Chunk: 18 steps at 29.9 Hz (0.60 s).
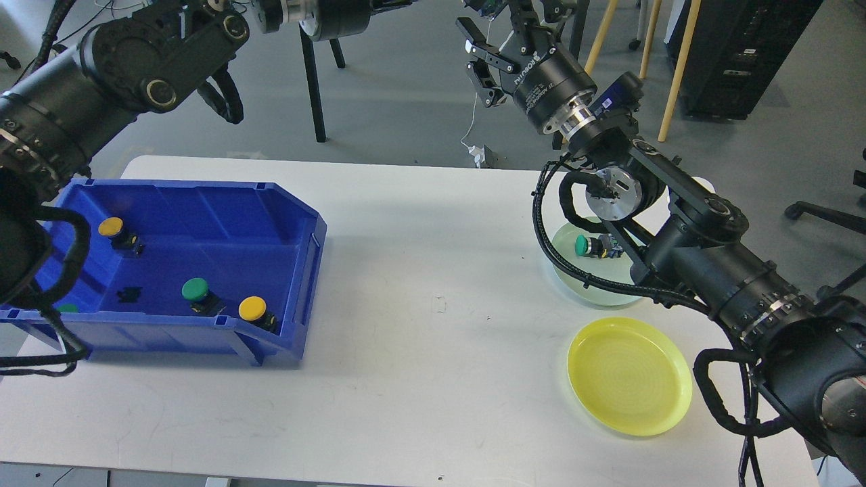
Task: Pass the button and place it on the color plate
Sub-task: 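Pass the yellow button from the left gripper to the right gripper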
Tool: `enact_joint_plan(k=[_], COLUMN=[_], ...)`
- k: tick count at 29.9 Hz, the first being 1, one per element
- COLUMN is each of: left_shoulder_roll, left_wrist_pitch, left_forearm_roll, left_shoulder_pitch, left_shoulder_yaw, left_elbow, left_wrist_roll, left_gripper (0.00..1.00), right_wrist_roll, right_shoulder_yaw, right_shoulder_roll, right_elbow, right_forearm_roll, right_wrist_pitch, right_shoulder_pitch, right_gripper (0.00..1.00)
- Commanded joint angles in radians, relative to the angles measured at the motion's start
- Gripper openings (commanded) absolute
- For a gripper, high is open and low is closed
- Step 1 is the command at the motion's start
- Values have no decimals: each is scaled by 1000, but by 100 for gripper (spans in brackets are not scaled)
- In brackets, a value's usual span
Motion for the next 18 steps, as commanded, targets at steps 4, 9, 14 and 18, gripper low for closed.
enact_joint_plan(k=[4,9,14,18], left_shoulder_roll=[-1,-2,2,6], left_wrist_pitch=[0,0,0,0], left_forearm_roll=[1,1,0,4], left_shoulder_pitch=[3,3,4,6], left_shoulder_yaw=[0,1,-2,0], left_elbow=[5,7,8,10], left_wrist_roll=[0,0,0,0], left_gripper=[29,35,74,96], right_wrist_roll=[7,7,7,7], right_shoulder_yaw=[-5,-6,-8,-11], right_shoulder_roll=[-1,-1,-4,-4], right_elbow=[3,6,6,6], right_forearm_roll=[-2,-2,-2,-2], right_wrist_pitch=[9,12,12,12], right_shoulder_pitch=[1,4,7,7], right_gripper=[14,7,7,7])
